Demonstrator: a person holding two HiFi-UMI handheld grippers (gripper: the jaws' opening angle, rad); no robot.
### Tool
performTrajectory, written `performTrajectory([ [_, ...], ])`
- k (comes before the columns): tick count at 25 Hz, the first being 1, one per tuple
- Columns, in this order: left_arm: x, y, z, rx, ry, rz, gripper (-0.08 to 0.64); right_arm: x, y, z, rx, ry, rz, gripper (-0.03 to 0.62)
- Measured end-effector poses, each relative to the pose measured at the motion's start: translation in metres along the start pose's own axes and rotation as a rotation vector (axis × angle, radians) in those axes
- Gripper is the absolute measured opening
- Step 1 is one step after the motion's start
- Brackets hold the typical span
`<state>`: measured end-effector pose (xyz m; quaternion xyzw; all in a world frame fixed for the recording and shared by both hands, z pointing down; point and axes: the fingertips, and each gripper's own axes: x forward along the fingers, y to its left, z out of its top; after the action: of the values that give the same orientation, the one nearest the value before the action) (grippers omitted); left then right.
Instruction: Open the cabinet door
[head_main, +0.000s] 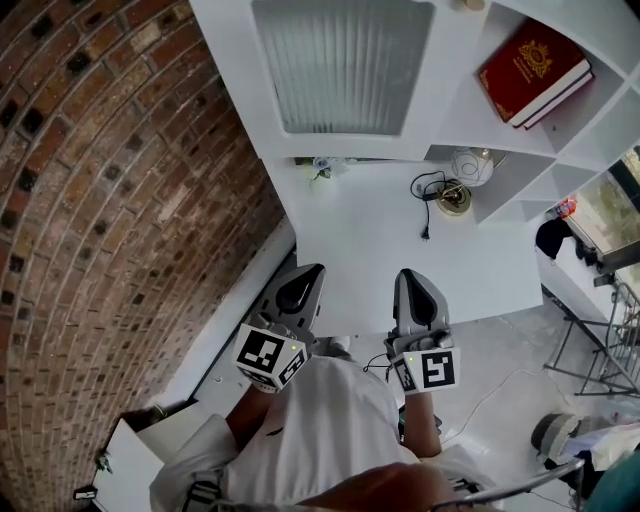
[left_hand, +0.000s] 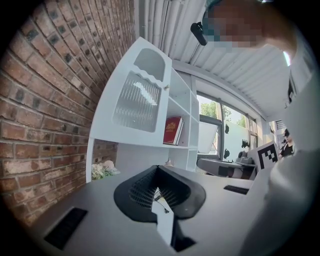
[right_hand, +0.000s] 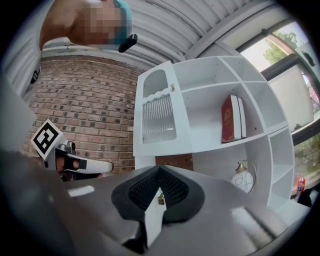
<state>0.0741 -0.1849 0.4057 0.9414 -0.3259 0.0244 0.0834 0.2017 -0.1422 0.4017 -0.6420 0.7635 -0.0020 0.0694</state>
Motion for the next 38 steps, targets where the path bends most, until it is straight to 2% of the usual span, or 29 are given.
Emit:
performTrajectory([
  [14, 0.034, -0.019, 0.019, 0.038, -0.020, -0.064, 0.009, 0.009, -0.027, 0.013, -0.010, -0.034, 0.019, 0.020],
  [21, 0.045, -0.015, 0.031, 0.055, -0.035, -0.084, 0.009, 0.022, -0.030, 0.029, -0.027, -0.065, 0.031, 0.095],
  [24, 0.050, -0.014, 0.036, 0.056, -0.037, -0.090, 0.009, 0.029, -0.035, 0.036, -0.025, -0.080, 0.026, 0.099],
  [38, 0.067, 0.004, 0.054, 0.049, -0.065, -0.100, 0.009, 0.073, -0.045, 0.062, -0.081, -0.116, 0.039, 0.193],
])
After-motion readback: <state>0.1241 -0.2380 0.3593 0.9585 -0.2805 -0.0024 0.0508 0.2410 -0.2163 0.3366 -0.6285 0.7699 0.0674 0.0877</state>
